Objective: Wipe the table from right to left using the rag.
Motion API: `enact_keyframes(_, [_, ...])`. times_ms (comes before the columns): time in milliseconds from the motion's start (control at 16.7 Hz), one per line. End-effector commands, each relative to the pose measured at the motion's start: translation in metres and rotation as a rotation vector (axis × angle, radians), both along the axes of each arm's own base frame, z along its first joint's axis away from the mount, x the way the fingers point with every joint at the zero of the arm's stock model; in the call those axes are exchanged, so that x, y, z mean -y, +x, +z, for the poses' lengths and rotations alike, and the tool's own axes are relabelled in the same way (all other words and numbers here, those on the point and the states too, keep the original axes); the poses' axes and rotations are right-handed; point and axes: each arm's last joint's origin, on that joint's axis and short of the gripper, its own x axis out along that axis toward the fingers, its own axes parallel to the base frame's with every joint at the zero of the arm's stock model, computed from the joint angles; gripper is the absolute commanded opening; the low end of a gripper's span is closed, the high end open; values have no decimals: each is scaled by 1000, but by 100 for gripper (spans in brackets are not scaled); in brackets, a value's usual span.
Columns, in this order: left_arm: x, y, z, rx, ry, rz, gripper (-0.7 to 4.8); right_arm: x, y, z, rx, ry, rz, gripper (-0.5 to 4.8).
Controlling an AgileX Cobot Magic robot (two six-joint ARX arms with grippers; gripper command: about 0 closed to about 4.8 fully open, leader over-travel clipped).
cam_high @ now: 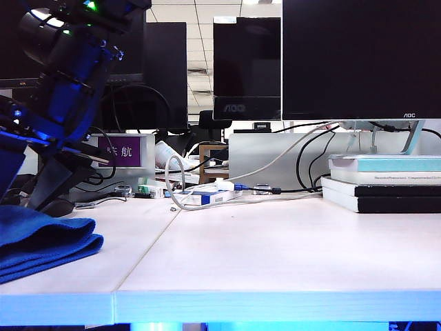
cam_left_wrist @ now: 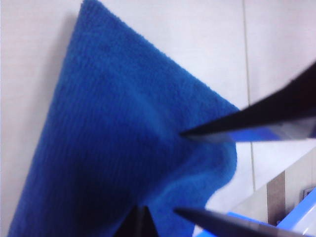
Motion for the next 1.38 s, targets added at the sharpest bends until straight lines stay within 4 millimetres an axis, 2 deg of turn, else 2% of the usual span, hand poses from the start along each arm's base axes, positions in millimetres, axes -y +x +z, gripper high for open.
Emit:
enact_keyframes(60, [0, 6, -11, 4, 2, -37, -5, 0, -2, 7, 5, 15, 10, 224])
enact_keyframes(540, [1, 20, -49, -86, -12, -67, -5, 0, -2, 9, 5, 22, 12, 221])
enact_keyframes(840, [-1, 23, -61, -151, 102, -49, -5, 4, -4, 22, 12, 36, 11, 221])
enact_keyframes(1020, [-3, 27, -62, -125, 128, -25, -5, 14, -7, 51, 40, 76, 5, 220])
enact_keyframes(1141, [-3, 28, -61, -111, 128, -24, -5, 23, -7, 83, 108, 146, -14, 196])
enact_keyframes(1261, [2, 28, -55, -94, 114, -41, -5, 35, -7, 114, 214, 188, -67, 72])
enact_keyframes(1321, [8, 26, -45, -66, 116, -56, -5, 44, -8, 137, 298, 226, -111, -7])
enact_keyframes(1381, [13, 24, -36, -40, 120, -70, -5, 52, -8, 154, 348, 263, -138, -5])
